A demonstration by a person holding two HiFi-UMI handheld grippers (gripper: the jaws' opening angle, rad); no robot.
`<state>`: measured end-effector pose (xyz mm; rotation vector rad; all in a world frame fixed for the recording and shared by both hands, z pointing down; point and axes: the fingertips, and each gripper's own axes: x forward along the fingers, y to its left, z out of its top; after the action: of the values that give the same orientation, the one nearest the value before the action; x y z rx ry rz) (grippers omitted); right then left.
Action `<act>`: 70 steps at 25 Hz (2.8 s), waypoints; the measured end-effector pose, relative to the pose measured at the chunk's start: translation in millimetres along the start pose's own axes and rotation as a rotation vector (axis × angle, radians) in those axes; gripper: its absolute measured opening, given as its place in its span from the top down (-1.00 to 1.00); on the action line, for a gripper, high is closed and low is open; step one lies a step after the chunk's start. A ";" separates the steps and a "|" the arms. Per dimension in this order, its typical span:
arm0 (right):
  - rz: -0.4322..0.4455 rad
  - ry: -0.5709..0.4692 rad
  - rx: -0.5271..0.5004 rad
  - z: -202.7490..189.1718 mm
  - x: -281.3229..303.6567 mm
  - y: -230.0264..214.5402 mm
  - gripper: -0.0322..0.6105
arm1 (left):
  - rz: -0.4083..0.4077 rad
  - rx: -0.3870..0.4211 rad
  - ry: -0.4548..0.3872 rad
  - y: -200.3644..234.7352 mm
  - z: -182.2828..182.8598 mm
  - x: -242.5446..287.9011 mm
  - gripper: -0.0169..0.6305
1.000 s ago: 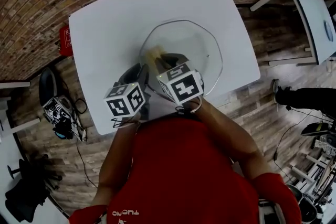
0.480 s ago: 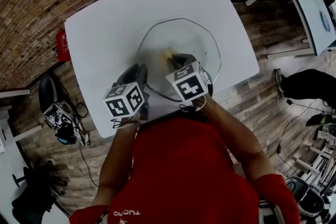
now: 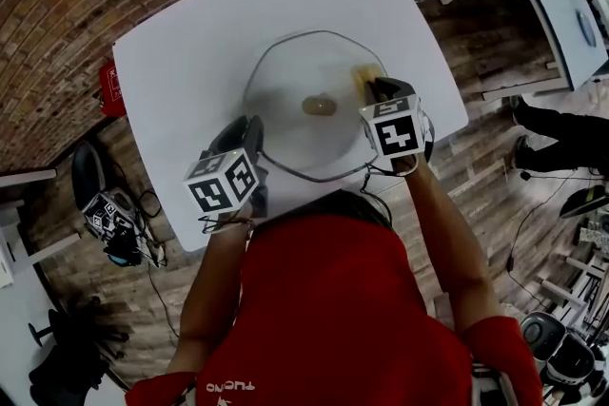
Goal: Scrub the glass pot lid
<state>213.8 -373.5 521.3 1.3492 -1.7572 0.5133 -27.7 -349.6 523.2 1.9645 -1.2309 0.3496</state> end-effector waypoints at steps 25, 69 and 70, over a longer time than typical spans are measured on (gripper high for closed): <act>0.338 0.026 -0.019 -35.9 -51.9 129.3 0.73 | 0.030 -0.008 0.001 1.1 -2.8 1.3 0.61; 0.407 -0.730 -0.079 126.8 -145.0 56.5 0.43 | -0.081 0.402 -0.503 -126.1 124.7 -93.7 0.57; 0.415 -0.789 -0.093 134.8 -158.7 55.0 0.43 | -0.111 0.435 -0.518 -140.6 129.5 -96.5 0.57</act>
<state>123.7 -362.1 326.1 1.1967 -2.6975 0.0950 23.6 -350.2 315.3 2.5982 -1.4397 0.0450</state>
